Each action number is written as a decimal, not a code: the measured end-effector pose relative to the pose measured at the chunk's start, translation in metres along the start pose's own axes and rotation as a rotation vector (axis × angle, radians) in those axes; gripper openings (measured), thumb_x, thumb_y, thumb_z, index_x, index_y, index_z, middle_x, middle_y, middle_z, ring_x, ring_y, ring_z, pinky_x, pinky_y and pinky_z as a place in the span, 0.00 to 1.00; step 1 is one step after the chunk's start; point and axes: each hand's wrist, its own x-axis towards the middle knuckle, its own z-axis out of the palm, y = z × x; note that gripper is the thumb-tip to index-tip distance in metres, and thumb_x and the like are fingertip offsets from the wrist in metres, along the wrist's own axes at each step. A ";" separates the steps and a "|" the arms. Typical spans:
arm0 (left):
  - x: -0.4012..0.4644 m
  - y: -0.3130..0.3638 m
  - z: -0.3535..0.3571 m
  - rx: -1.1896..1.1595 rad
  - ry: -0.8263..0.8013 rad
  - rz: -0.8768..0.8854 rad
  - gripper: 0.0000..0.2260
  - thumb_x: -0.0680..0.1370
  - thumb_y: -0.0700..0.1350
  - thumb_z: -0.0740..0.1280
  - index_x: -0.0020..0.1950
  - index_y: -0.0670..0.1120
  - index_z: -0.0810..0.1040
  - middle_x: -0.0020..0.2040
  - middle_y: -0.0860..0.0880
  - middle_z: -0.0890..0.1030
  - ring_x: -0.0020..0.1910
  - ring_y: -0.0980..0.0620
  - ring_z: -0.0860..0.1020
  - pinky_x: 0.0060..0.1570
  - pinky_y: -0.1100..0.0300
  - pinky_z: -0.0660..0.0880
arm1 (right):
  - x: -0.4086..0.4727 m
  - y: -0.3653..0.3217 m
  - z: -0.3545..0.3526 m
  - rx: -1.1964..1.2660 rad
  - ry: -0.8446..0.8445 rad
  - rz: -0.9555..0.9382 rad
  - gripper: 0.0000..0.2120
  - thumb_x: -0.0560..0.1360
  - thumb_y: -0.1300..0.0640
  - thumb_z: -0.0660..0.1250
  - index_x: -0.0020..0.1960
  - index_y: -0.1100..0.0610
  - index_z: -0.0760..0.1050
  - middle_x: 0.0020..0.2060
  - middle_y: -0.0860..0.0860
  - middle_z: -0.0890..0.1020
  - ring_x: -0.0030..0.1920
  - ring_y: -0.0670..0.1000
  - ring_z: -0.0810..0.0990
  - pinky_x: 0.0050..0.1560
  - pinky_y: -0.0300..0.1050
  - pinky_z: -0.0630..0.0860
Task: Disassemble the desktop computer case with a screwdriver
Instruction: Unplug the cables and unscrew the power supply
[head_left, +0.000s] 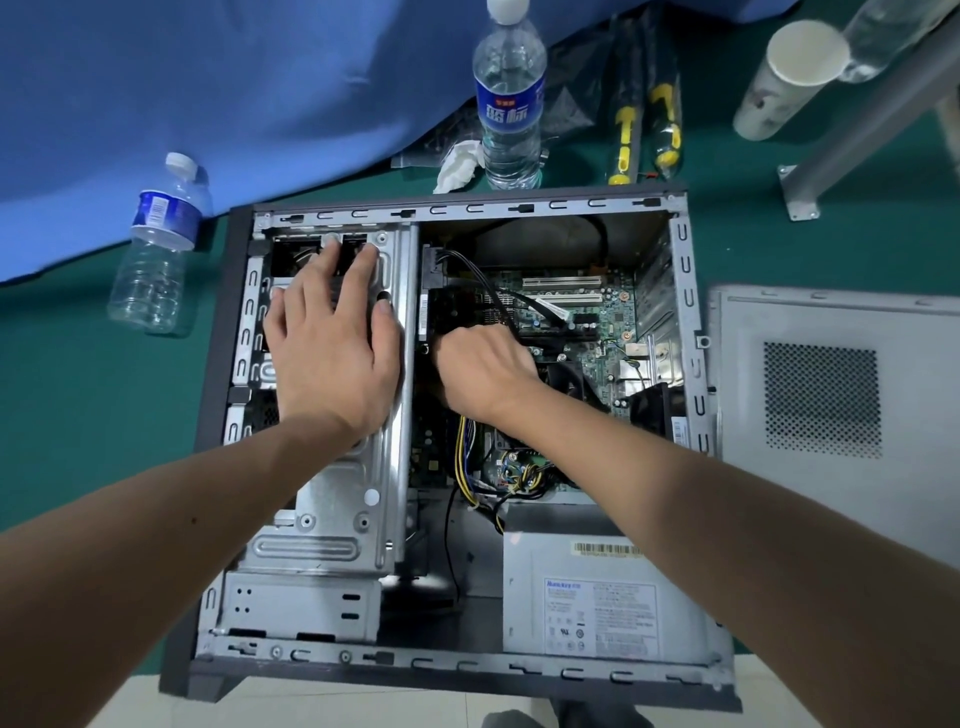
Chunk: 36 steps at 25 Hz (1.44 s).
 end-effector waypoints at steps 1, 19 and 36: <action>0.000 0.000 0.000 -0.002 0.000 -0.001 0.23 0.82 0.54 0.50 0.77 0.54 0.61 0.78 0.47 0.60 0.75 0.47 0.59 0.74 0.43 0.53 | 0.000 0.000 -0.001 0.015 -0.014 0.020 0.09 0.70 0.66 0.62 0.34 0.57 0.70 0.32 0.53 0.76 0.36 0.59 0.74 0.35 0.44 0.67; 0.001 0.001 -0.001 -0.017 0.018 0.003 0.23 0.81 0.54 0.52 0.77 0.54 0.63 0.76 0.46 0.62 0.74 0.46 0.61 0.73 0.42 0.55 | 0.018 0.005 0.000 -0.285 -0.163 -0.274 0.13 0.77 0.64 0.58 0.57 0.60 0.78 0.55 0.56 0.81 0.54 0.59 0.80 0.42 0.44 0.68; -0.001 0.002 -0.002 -0.022 0.025 -0.001 0.22 0.82 0.52 0.53 0.76 0.53 0.64 0.77 0.46 0.62 0.73 0.45 0.61 0.72 0.41 0.57 | 0.012 0.002 -0.005 0.006 -0.058 -0.029 0.08 0.73 0.66 0.61 0.49 0.61 0.77 0.47 0.59 0.81 0.49 0.61 0.80 0.38 0.46 0.68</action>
